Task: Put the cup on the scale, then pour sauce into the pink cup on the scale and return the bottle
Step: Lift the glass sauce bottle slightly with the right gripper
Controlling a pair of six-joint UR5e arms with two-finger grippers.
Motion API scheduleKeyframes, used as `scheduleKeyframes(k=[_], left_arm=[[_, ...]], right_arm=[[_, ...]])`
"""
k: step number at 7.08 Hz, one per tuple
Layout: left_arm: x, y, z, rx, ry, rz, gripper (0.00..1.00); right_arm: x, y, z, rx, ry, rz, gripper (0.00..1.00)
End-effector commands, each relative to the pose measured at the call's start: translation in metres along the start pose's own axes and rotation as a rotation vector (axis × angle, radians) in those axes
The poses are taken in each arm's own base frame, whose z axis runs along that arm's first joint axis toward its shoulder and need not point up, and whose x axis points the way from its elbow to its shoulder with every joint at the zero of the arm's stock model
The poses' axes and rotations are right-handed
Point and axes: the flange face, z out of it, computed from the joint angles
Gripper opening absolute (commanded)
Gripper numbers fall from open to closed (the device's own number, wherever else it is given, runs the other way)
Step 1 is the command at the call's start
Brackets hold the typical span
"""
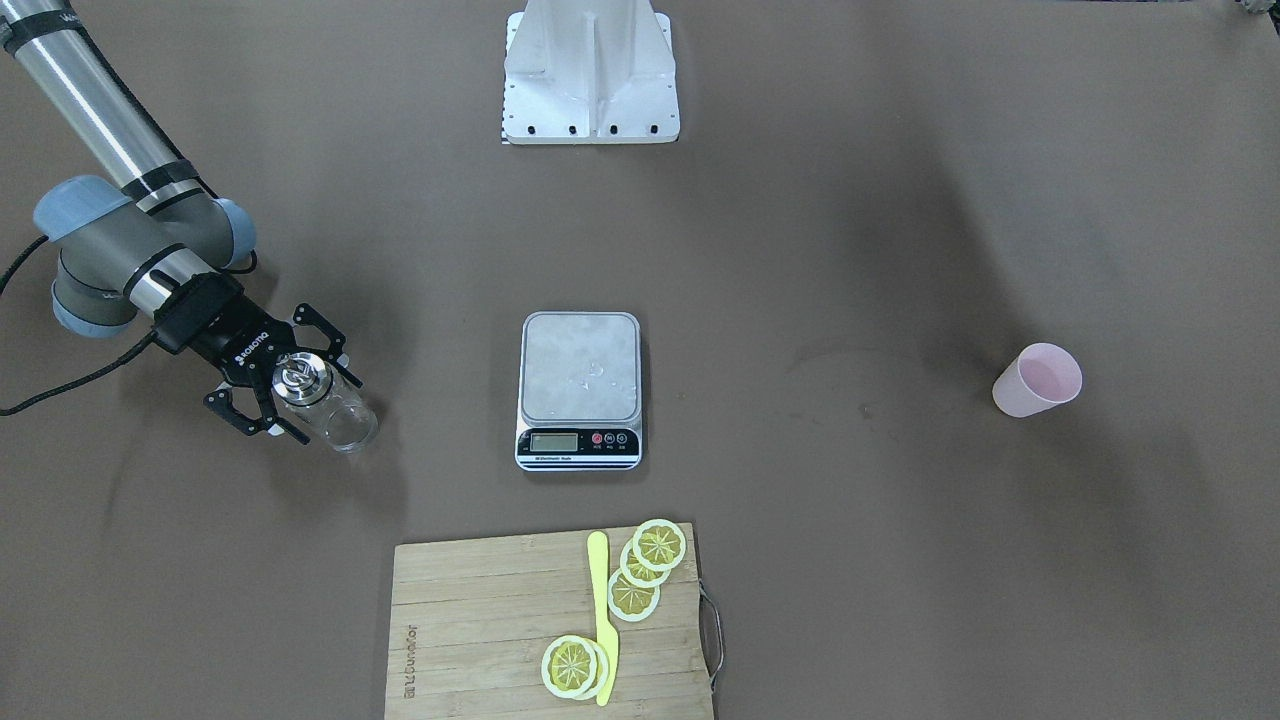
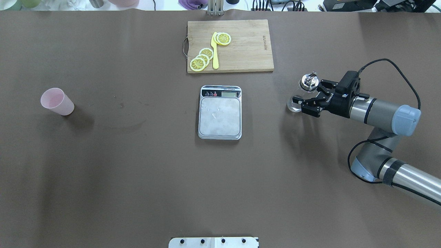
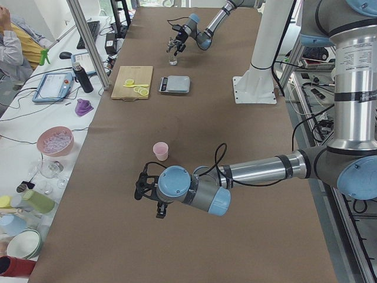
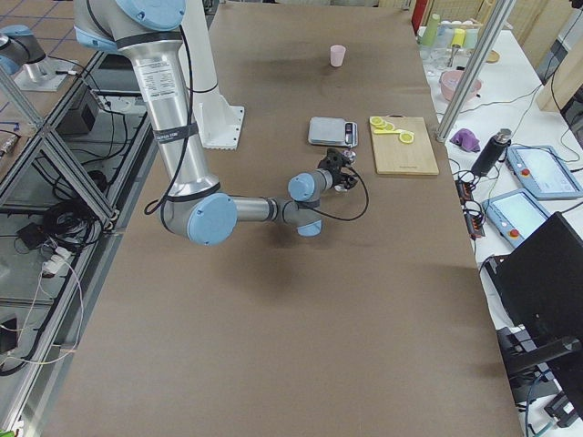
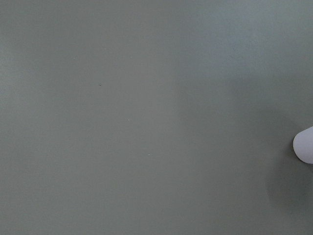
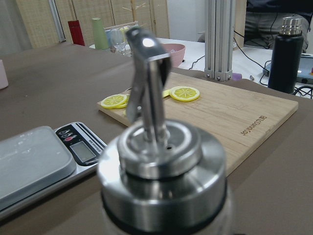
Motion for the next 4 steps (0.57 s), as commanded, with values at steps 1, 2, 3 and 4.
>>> scheduleKeyframes(k=[1, 2, 3, 4], left_arm=[[0.0, 0.0, 0.0, 0.0, 0.0, -0.001, 0.98], [0.0, 0.0, 0.0, 0.0, 0.0, -0.001, 0.98], [0.0, 0.0, 0.0, 0.0, 0.002, -0.001, 0.98], [0.001, 0.0, 0.0, 0.001, 0.002, 0.0, 0.98]], right_arm=[[-0.001, 0.0, 0.0, 0.0, -0.001, 0.001, 0.35], [-0.003, -0.001, 0.001, 0.002, -0.006, -0.003, 0.12], [-0.006, -0.009, 0.006, 0.014, -0.01, -0.006, 0.0], [-0.006, -0.011, 0.01, 0.014, 0.004, -0.011, 0.0]])
